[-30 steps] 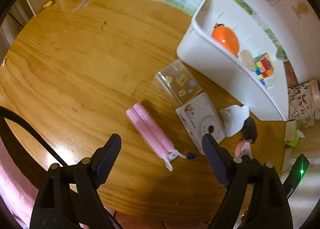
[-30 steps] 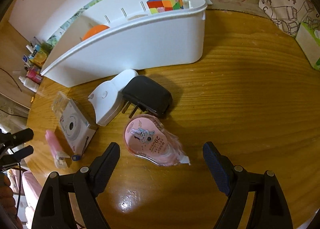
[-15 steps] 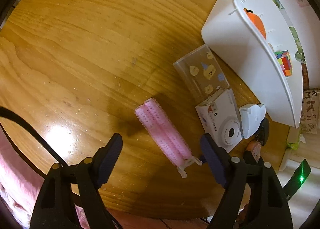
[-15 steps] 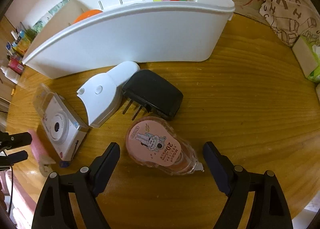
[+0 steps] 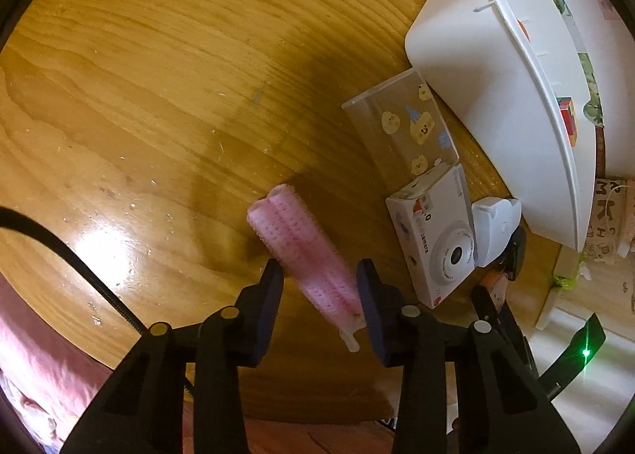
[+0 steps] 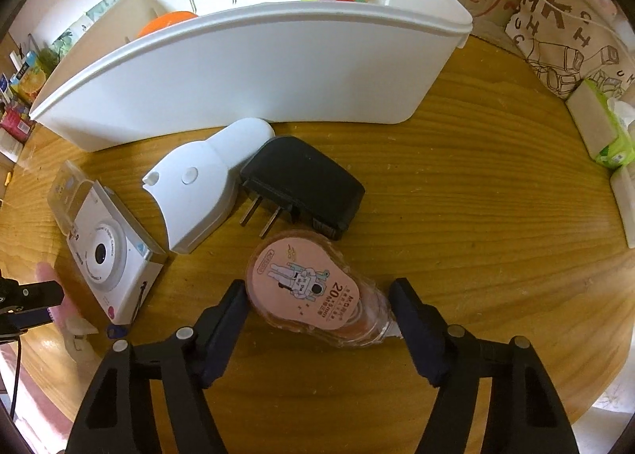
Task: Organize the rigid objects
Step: 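Grasp the pink hair roller with the left gripper while the right grasps the pink tape roller, then lift the pink roller and tape roller and carry both over the bin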
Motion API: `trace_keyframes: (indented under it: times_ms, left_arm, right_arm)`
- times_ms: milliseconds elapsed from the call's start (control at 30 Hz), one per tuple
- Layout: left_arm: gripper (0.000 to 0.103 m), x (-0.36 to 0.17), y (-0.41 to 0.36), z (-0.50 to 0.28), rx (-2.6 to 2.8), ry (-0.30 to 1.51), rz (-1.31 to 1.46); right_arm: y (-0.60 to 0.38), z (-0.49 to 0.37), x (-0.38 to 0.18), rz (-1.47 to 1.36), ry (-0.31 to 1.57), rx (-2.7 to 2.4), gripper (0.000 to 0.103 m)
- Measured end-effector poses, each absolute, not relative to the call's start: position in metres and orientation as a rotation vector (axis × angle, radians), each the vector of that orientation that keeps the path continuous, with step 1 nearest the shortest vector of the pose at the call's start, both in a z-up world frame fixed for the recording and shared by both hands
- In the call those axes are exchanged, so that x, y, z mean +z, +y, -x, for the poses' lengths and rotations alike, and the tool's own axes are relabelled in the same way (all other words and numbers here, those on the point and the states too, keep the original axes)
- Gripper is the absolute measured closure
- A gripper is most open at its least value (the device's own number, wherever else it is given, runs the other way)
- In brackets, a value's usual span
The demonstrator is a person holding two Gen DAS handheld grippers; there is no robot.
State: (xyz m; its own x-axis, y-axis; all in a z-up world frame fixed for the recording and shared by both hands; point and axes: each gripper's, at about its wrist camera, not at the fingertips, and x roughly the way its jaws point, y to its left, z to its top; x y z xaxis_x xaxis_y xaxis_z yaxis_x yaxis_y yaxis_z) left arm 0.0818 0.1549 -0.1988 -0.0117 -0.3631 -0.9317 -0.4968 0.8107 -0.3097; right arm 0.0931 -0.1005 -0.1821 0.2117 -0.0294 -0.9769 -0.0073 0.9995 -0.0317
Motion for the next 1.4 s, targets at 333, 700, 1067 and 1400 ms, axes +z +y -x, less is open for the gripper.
trace_keyframes:
  times_ms: [333, 700, 1067, 1400]
  left_arm:
    - [0.073, -0.199, 0.168, -0.087, 0.105, 1.638, 0.755]
    - [0.075, -0.199, 0.164, -0.079, 0.103, 1.653, 0.755]
    - [0.075, -0.183, 0.147, -0.052, 0.110, 1.617, 0.706]
    - [0.075, -0.165, 0.143, -0.028, 0.132, 1.570, 0.685]
  right_arm:
    - [-0.105, -0.085, -0.172, 0.041, 1.375, 0.000, 0.030]
    - [-0.104, -0.079, -0.168, 0.033, 1.412, 0.057, 0.031]
    - [-0.114, -0.047, -0.154, 0.067, 1.395, 0.126, 0.031]
    - [-0.119, -0.033, -0.137, 0.099, 1.359, 0.193, 0.032]
